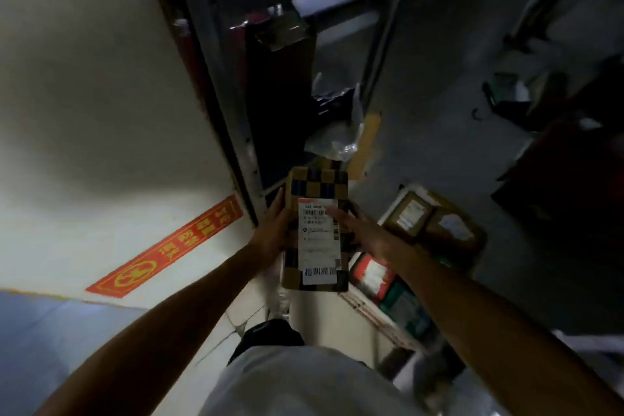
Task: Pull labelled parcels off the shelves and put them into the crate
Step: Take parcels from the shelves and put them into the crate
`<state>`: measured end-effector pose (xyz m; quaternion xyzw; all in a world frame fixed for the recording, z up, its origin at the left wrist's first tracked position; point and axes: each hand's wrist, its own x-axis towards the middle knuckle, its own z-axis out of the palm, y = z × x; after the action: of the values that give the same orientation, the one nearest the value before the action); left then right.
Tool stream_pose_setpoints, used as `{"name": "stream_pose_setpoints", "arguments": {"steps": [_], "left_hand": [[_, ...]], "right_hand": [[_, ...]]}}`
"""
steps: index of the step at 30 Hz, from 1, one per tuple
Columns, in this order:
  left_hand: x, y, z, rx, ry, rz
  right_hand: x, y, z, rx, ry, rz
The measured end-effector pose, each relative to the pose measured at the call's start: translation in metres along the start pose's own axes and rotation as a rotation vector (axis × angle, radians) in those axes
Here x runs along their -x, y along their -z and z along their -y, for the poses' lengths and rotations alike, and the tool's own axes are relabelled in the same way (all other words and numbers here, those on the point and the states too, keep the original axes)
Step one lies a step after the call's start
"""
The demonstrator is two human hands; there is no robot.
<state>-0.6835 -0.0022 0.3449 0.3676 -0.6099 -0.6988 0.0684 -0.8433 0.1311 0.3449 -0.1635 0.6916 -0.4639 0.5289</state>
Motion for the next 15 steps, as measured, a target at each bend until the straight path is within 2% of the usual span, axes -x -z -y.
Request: {"name": "stream_pose_setpoints", "arguments": {"steps": [8,12,15], "left_hand": [[-0.117,-0.054,-0.028,-0.203,0.156,0.356],[-0.146,-0.099,-0.038,-0.240,0.139,0.580],[-0.161,-0.134,-0.037,-0.256,0.096,0.687]], "right_hand": [[-0.010,0.057,-0.017,-0.245,-0.089,-0.289],[-0.008,0.076,-0.051,-0.418,-0.132,-0.467],[-0.001,0.091,-0.076,-0.500,-0.153,-0.554]]}}
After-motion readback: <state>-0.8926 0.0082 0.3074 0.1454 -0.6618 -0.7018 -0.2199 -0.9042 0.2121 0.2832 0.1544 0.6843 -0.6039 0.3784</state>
